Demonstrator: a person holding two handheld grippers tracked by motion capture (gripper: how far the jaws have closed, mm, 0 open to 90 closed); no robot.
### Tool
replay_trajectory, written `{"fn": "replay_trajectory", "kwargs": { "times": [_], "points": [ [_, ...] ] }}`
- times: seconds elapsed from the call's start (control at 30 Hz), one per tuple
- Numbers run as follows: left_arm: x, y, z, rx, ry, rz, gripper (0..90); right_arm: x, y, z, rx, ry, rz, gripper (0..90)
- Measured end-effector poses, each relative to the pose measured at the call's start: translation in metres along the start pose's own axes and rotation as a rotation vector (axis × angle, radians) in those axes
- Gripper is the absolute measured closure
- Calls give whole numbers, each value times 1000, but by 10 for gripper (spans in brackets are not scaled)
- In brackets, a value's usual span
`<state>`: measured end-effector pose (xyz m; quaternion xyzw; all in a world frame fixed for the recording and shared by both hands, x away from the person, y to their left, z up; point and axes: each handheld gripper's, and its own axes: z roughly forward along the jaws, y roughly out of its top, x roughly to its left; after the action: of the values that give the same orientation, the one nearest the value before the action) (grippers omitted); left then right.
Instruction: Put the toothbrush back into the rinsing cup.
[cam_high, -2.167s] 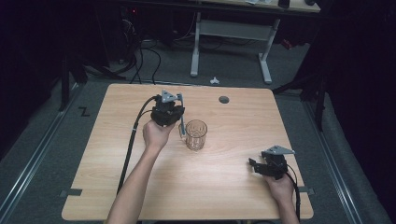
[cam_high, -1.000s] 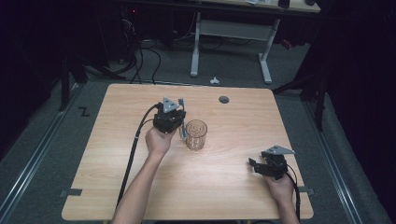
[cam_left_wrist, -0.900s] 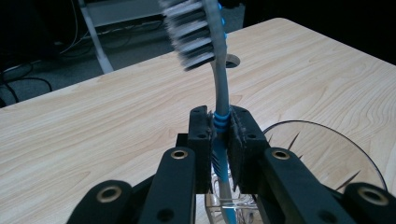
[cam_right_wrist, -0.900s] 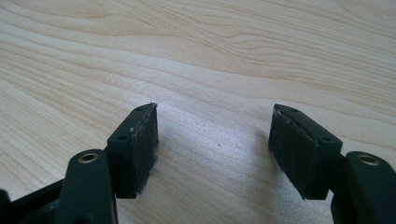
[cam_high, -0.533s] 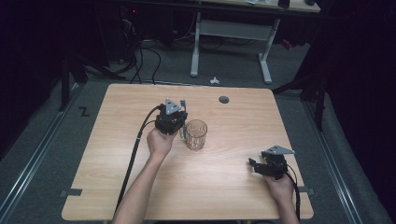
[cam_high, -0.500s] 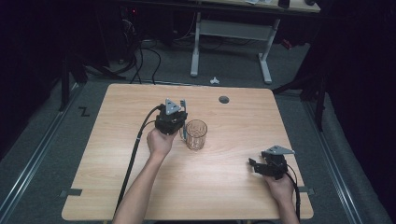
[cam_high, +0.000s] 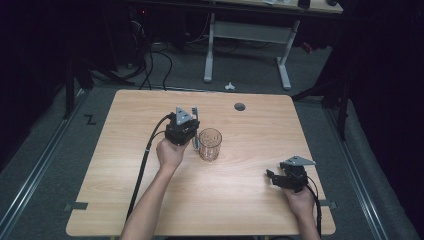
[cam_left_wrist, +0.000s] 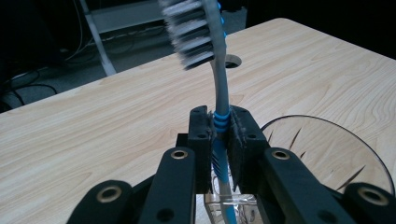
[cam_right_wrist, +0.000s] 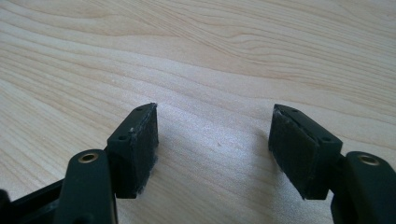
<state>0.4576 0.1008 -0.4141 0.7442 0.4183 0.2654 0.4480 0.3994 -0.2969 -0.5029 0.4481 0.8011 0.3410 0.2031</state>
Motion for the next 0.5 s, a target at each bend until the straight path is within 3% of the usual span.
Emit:
{"fn": "replay_trajectory", "kwargs": {
  "times": [0.5],
  "points": [
    [0,-3,5,29,-11,-3,798,0,0,0,0,0,0,336]
  ]
}}
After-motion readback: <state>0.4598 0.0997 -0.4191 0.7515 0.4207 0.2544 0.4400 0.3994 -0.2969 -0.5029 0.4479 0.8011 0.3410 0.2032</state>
